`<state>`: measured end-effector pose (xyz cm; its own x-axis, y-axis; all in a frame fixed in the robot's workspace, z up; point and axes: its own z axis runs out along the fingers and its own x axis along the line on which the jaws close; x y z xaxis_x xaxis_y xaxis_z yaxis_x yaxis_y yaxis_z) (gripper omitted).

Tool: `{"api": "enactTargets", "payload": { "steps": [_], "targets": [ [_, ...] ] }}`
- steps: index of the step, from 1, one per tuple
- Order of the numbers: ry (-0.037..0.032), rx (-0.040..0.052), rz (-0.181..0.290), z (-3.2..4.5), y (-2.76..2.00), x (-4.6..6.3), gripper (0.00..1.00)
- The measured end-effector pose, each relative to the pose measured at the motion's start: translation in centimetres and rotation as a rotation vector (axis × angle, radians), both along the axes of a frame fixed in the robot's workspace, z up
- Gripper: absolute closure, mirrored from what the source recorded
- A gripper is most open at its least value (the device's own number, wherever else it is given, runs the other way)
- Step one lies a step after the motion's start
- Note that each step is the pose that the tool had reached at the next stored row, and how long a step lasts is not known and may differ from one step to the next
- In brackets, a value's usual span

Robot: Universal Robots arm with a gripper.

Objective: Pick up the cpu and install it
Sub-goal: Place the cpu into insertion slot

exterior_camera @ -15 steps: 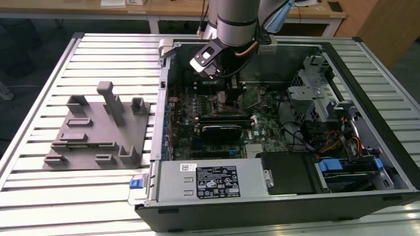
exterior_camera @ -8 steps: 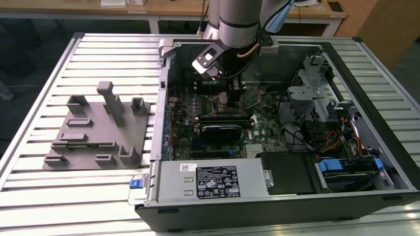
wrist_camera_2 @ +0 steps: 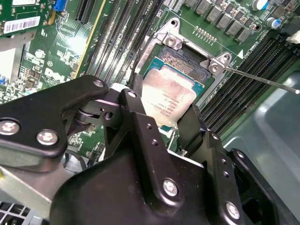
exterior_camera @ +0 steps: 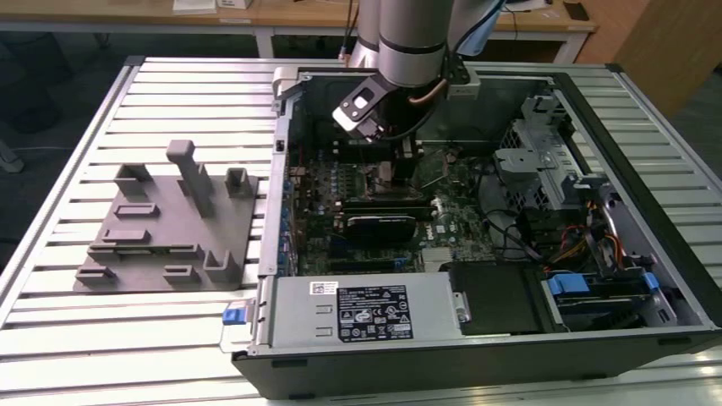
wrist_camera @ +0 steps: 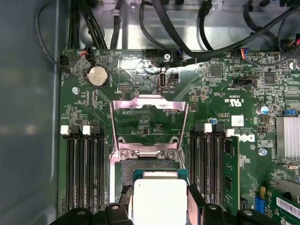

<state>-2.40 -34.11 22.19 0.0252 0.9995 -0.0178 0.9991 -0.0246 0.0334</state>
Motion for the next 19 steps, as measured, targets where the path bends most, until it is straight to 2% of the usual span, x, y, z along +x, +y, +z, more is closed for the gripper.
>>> {"api": "enactTargets", "payload": {
  "steps": [19],
  "targets": [
    [0.0,-0.002,0.002,-1.02,0.26,0.15,0.46]
  ]
}}
